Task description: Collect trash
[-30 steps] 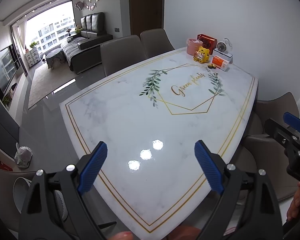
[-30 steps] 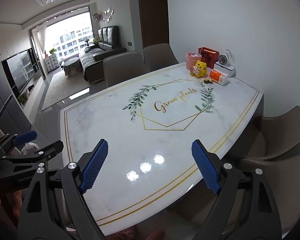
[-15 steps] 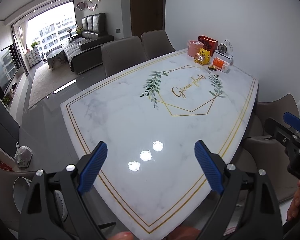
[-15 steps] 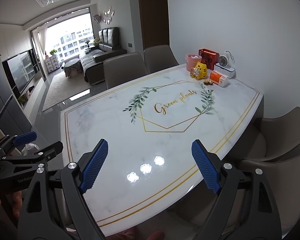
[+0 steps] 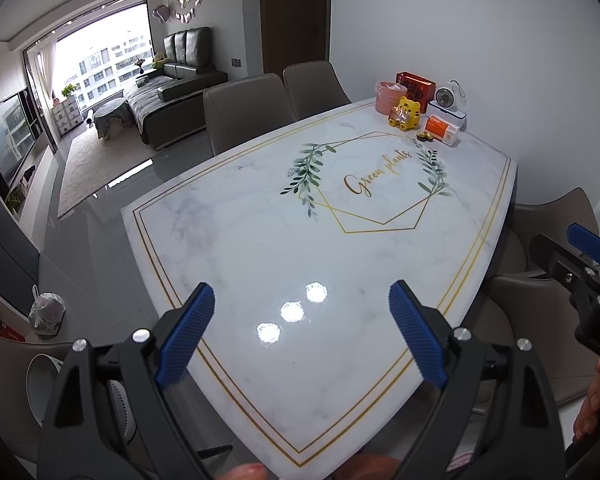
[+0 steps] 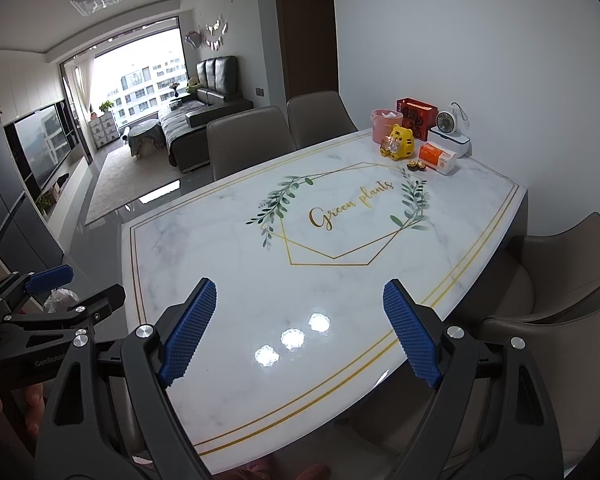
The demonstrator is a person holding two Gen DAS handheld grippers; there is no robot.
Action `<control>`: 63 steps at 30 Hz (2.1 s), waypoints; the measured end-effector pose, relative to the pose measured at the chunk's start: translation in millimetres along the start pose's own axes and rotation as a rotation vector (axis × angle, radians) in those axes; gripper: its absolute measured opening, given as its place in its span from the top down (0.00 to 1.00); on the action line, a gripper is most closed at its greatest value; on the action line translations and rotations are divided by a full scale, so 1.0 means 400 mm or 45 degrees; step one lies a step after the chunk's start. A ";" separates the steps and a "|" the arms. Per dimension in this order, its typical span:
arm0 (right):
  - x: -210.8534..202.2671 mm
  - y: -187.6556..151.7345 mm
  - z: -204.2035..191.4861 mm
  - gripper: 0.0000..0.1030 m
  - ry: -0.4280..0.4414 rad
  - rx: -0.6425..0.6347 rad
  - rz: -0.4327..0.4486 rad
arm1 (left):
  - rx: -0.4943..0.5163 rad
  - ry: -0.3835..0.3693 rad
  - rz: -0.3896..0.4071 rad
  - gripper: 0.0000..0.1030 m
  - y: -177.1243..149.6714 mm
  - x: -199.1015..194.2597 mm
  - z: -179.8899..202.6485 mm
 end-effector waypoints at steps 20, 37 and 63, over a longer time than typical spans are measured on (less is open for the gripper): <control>-0.001 -0.001 -0.008 0.20 -0.003 0.001 0.012 | -0.003 0.002 0.011 0.14 0.005 -0.003 -0.005; -0.001 -0.003 -0.018 0.20 0.005 -0.002 0.009 | -0.006 0.009 0.016 0.14 0.011 -0.008 -0.010; -0.002 -0.004 -0.021 0.20 0.003 -0.002 0.013 | -0.001 -0.037 0.058 0.14 0.000 -0.029 -0.024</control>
Point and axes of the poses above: each gripper's, at about its wrist camera, not at the fingertips, and x roughly the way its jaws point, z to its right, y to its top, the point moved 2 cm from there along x, roughly the way its jaws point, and after that the axes turned 15 degrees about y, right-handed, at the moved point
